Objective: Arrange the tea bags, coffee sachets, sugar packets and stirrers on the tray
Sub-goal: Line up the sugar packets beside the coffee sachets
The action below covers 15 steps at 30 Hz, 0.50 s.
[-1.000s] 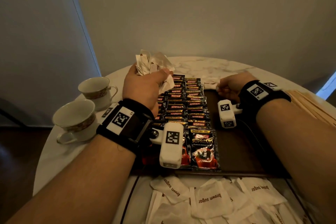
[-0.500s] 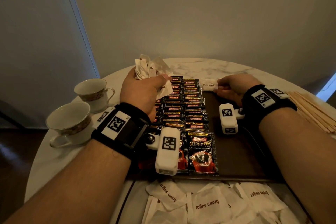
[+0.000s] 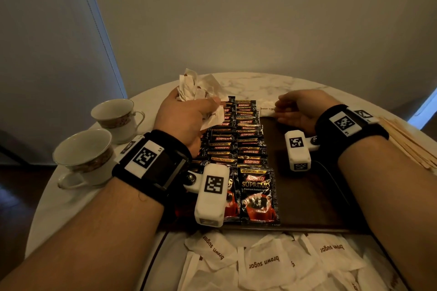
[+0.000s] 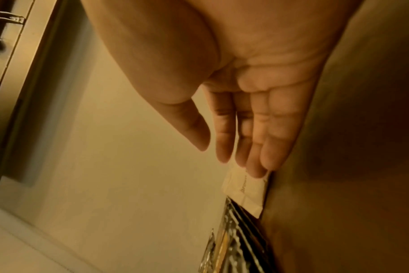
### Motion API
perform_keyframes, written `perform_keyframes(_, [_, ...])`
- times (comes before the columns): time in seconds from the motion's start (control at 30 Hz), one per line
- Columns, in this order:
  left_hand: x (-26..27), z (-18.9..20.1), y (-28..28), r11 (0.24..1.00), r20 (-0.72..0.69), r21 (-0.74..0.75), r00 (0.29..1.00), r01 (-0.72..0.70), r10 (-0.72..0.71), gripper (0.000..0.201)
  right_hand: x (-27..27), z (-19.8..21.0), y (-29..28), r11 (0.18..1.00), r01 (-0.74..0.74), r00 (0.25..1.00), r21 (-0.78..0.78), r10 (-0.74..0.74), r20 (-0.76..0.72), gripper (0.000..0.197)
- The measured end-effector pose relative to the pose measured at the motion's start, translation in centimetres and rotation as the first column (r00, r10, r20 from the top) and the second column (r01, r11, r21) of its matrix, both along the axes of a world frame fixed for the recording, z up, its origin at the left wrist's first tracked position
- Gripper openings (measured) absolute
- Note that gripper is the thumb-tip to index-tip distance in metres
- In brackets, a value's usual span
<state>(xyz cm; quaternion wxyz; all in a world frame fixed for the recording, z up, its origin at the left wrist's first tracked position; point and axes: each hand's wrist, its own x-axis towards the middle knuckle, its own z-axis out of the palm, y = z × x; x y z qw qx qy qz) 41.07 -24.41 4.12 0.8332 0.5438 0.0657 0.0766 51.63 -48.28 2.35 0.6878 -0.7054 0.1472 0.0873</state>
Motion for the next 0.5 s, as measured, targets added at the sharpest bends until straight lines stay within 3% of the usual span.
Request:
perform_keyframes(0.13, [-0.4, 0.2, -0.4, 0.998, -0.052, 0.009, 0.997, 0.061, -0.061, 0.035, -0.3, 0.1, 0.8, 0.997, -0.061, 0.998, -0.043, 0.060, -0.034, 0.016])
perform_keyframes(0.3, [-1.0, 0.7, -0.7, 0.978, -0.124, -0.011, 0.970, 0.209, -0.209, 0.005, -1.3, 1.3, 1.2, 0.992, -0.125, 0.992, 0.009, 0.125, 0.015, 0.018])
perform_keyframes(0.4, [-1.2, 1.0, -0.7, 0.964, -0.141, -0.043, 0.953, 0.264, -0.268, 0.008, -4.0, 3.6, 2.7, 0.950, -0.307, 0.945, 0.058, 0.297, 0.135, 0.018])
perform_keyframes(0.5, [-1.3, 1.0, -0.7, 0.960, -0.077, -0.045, 0.957, 0.278, -0.281, 0.014, -7.2, 5.7, 4.2, 0.843, -0.534, 0.837, 0.059, 0.517, 0.181, 0.031])
